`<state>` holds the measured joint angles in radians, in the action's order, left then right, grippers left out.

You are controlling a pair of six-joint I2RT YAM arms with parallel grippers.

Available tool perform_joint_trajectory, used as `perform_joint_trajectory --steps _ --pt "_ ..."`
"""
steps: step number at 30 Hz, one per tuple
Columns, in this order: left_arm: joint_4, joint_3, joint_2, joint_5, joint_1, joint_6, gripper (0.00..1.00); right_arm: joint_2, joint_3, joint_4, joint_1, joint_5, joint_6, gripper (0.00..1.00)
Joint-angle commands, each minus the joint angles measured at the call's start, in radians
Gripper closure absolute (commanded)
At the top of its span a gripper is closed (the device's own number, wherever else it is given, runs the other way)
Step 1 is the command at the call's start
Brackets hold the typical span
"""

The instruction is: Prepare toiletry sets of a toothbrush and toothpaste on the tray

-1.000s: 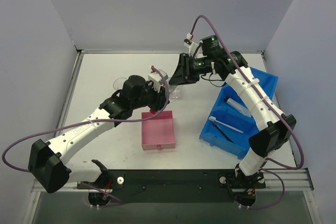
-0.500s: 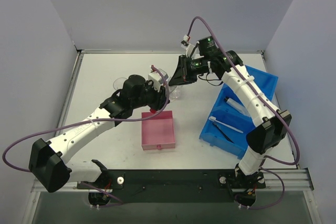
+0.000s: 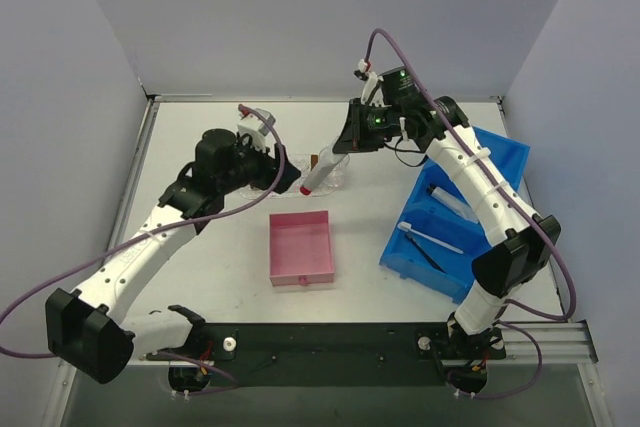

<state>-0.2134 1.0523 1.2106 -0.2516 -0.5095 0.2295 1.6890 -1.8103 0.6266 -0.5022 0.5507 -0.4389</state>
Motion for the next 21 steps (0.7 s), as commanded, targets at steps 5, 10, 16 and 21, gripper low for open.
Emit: perform_joint_trajectory --steps 5,10,16,21 --pt "-0.127 0.0 -0.109 0.106 0.121 0.123 0.21 0.004 -0.145 -0.015 -0.03 -0.221 0.086 1.0" --pt "-0.168 -0.003 -0.132 0.179 0.166 0.177 0.21 0.087 -0.266 0.004 -0.065 -0.296 0.123 1.0" --pt "-0.233 0.008 -0.126 0.23 0.186 0.13 0.22 0.202 -0.392 0.021 -0.113 -0.403 0.16 1.0" --pt "-0.262 0.023 -0.099 0.244 0.203 0.077 0.21 0.259 -0.442 0.018 -0.153 -0.472 0.212 1.0"
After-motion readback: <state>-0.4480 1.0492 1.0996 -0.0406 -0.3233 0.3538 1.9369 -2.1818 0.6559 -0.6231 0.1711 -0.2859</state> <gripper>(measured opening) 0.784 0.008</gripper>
